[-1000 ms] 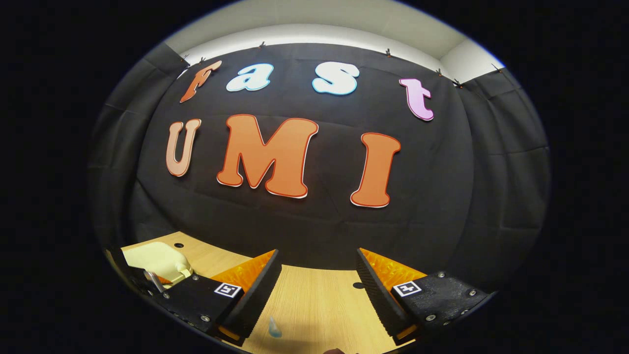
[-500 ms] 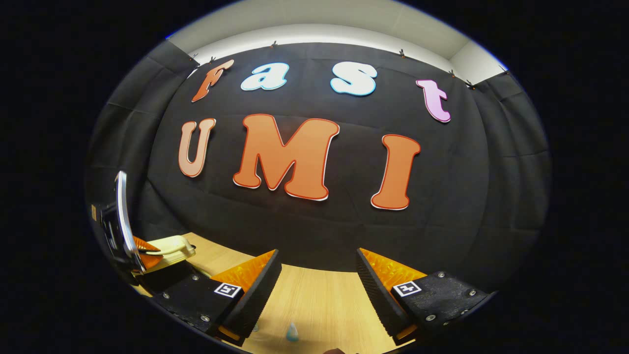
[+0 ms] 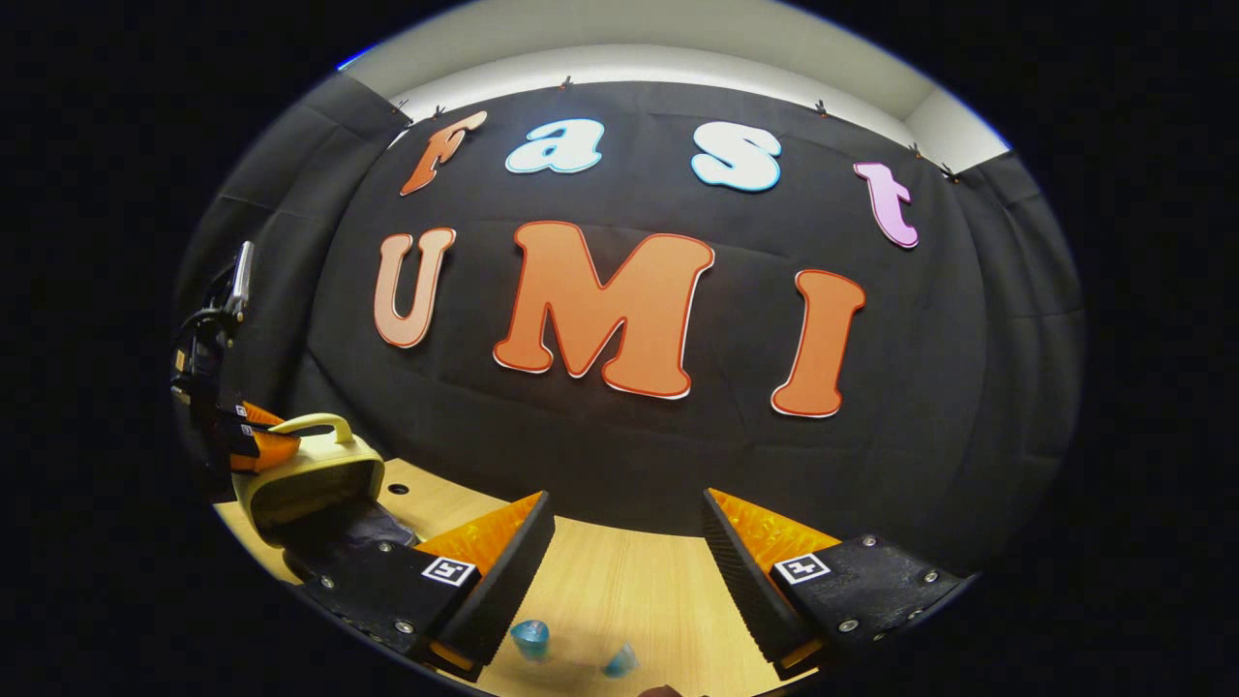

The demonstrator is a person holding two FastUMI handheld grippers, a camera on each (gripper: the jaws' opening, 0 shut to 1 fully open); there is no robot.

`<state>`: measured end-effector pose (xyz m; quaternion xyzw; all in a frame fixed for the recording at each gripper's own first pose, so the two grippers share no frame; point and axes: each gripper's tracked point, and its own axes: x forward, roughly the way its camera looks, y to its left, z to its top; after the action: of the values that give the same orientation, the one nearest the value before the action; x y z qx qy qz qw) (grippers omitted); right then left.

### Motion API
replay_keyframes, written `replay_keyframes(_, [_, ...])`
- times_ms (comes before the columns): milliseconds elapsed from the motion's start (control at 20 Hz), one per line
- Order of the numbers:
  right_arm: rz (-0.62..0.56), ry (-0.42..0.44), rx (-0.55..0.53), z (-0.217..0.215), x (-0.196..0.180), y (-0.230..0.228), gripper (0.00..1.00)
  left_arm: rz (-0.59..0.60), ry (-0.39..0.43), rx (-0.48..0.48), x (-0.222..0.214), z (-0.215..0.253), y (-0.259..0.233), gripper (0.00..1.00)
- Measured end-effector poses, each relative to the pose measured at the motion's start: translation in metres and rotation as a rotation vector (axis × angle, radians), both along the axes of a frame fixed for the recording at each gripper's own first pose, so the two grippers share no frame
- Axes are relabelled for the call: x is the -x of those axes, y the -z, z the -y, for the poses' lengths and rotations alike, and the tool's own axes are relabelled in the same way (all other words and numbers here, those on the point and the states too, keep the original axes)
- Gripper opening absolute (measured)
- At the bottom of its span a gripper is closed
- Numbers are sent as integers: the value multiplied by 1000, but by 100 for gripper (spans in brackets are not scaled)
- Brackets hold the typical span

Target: First open the suitcase, pack the skin care products into it, and then close the suitcase.

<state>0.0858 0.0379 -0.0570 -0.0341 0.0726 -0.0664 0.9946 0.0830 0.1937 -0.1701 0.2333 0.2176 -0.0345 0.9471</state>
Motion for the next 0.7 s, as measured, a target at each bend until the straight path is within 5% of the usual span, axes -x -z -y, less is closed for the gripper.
replay_keyframes(700, [-20,-30,-1,-67,-14,-1,96,18,-217,39,1,-174,5,7])
